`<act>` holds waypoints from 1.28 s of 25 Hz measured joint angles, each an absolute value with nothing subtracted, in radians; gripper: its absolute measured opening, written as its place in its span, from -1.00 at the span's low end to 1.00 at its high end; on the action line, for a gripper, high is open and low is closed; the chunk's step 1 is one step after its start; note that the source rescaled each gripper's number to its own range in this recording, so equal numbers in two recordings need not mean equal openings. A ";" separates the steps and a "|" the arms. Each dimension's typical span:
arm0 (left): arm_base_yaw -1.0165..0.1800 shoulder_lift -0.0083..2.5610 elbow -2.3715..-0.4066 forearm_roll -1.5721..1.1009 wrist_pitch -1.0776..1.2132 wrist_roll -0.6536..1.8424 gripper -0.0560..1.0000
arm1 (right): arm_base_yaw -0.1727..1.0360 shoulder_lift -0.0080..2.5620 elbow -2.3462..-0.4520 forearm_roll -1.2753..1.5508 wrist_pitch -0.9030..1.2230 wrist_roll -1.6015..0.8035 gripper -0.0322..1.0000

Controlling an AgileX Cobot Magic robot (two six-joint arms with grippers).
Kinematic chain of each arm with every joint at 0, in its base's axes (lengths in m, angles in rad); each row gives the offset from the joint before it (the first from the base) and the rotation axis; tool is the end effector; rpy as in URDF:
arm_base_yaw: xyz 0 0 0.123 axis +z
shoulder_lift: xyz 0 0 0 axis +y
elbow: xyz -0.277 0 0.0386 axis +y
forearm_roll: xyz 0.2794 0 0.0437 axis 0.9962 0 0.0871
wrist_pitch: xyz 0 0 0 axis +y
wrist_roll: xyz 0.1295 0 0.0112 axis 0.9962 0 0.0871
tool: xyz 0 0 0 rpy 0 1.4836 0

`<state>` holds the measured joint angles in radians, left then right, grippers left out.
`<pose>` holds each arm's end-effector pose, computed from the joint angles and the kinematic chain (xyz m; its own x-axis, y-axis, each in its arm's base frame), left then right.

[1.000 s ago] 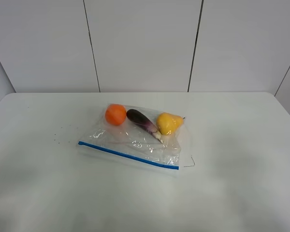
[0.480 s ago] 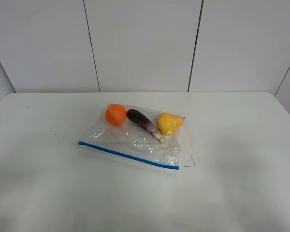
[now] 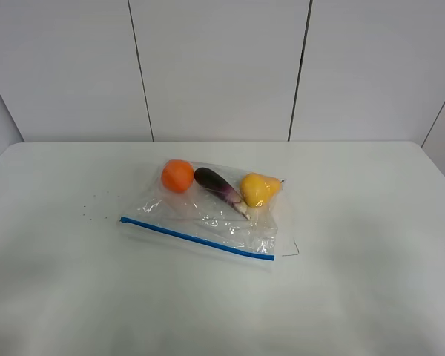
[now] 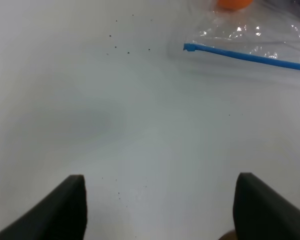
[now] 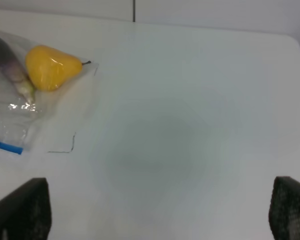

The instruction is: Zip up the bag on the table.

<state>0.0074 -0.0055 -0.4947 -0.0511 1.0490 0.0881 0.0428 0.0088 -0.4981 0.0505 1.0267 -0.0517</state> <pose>0.0633 -0.0053 0.2745 -0.4420 0.0592 -0.8951 0.0600 0.9975 0.0364 0.0660 0.0084 0.2774 -0.4320 -0.0440 -0.9008 -0.0927 0.9957 -0.0042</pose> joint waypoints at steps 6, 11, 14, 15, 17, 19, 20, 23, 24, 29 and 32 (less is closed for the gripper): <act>0.007 -0.005 -0.495 -0.051 1.049 0.088 0.92 | 0.029 0.009 -0.498 0.070 1.027 -0.052 0.94; 0.007 -0.005 -0.495 -0.051 1.049 0.088 0.92 | -0.004 0.009 -0.498 0.076 1.027 -0.051 0.94; 0.007 -0.005 -0.495 -0.051 1.049 0.088 0.92 | -0.007 0.009 -0.498 0.076 1.027 -0.051 0.94; 0.007 -0.005 -0.495 -0.051 1.049 0.088 0.92 | -0.007 0.009 -0.498 0.077 1.027 -0.051 0.94; 0.007 -0.005 -0.495 -0.051 1.049 0.088 0.92 | -0.007 0.009 -0.498 0.077 1.027 -0.051 0.94; 0.007 -0.005 -0.495 -0.051 1.049 0.088 0.92 | -0.007 0.009 -0.498 0.077 1.027 -0.051 0.94; 0.007 -0.005 -0.495 -0.051 1.049 0.088 0.92 | -0.007 0.009 -0.498 0.077 1.027 -0.051 0.94; 0.007 -0.005 -0.495 -0.051 1.049 0.088 0.92 | -0.007 0.009 -0.498 0.077 1.027 -0.051 0.94; 0.007 -0.005 -0.495 -0.051 1.049 0.088 0.92 | -0.007 0.009 -0.498 0.077 1.027 -0.051 0.94; 0.007 -0.005 -0.495 -0.051 1.049 0.088 0.92 | -0.007 0.009 -0.498 0.077 1.027 -0.051 0.94; 0.007 -0.005 -0.495 -0.051 1.049 0.088 0.92 | -0.007 0.009 -0.498 0.077 1.027 -0.051 0.94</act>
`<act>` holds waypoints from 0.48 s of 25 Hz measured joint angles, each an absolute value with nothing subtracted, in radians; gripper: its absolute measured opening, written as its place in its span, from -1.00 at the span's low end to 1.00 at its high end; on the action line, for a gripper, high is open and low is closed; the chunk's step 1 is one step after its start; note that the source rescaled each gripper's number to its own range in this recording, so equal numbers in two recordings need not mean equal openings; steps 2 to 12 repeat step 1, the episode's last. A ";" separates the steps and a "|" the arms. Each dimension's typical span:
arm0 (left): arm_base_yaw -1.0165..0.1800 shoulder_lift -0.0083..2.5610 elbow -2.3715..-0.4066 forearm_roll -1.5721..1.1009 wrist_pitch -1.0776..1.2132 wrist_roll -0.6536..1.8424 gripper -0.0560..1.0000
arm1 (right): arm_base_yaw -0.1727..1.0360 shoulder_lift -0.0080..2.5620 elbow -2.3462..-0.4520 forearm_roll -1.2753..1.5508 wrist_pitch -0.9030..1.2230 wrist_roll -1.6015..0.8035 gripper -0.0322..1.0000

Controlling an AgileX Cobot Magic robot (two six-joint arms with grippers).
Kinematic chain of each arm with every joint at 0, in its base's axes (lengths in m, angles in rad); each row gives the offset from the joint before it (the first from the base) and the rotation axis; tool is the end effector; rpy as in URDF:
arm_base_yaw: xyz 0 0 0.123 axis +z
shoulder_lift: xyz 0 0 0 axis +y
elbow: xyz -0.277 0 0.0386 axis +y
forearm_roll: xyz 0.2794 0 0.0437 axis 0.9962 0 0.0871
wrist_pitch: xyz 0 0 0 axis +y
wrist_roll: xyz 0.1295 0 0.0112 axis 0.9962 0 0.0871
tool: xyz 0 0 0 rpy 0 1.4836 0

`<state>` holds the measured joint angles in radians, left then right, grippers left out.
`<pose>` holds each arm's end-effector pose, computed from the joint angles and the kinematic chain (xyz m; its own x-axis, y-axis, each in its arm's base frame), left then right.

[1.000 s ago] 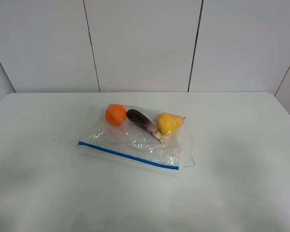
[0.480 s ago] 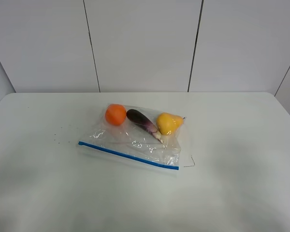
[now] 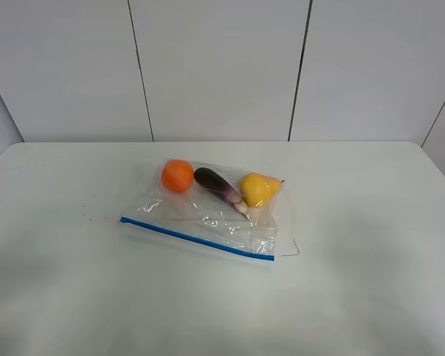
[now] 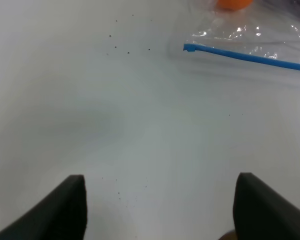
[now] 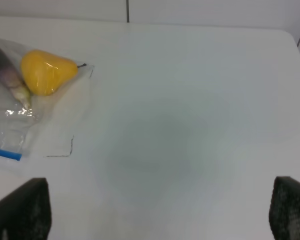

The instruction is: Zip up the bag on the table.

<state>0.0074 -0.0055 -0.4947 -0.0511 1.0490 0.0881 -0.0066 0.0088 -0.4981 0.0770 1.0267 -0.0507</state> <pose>0.0633 -0.0053 0.2745 -0.4420 0.0592 -0.8951 0.0600 0.9975 0.0364 0.0663 0.0081 0.2775 -0.4334 -0.0079 -0.9012 -0.0574 0.9982 0.0188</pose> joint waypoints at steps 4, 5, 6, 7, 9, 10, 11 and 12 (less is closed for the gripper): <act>0.007 -0.005 -0.495 -0.051 1.049 0.088 0.92 | -0.007 0.009 -0.498 0.077 1.027 -0.051 0.94; 0.007 -0.005 -0.495 -0.051 1.049 0.088 0.92 | -0.007 0.009 -0.498 0.077 1.027 -0.051 0.94; 0.007 -0.005 -0.495 -0.051 1.049 0.088 0.92 | -0.007 0.009 -0.498 0.077 1.027 -0.051 0.94; 0.007 -0.005 -0.495 -0.051 1.049 0.088 0.92 | -0.007 0.009 -0.498 0.077 1.027 -0.051 0.94; 0.007 -0.005 -0.495 -0.051 1.049 0.088 0.92 | -0.007 0.009 -0.498 0.077 1.027 -0.051 0.94; 0.007 -0.005 -0.495 -0.051 1.049 0.088 0.92 | -0.007 0.009 -0.498 0.077 1.027 -0.051 0.94; 0.007 -0.005 -0.495 -0.051 1.049 0.088 0.92 | -0.007 0.009 -0.498 0.077 1.027 -0.051 0.94; 0.007 -0.005 -0.495 -0.051 1.049 0.088 0.92 | -0.007 0.009 -0.498 0.077 1.027 -0.051 0.94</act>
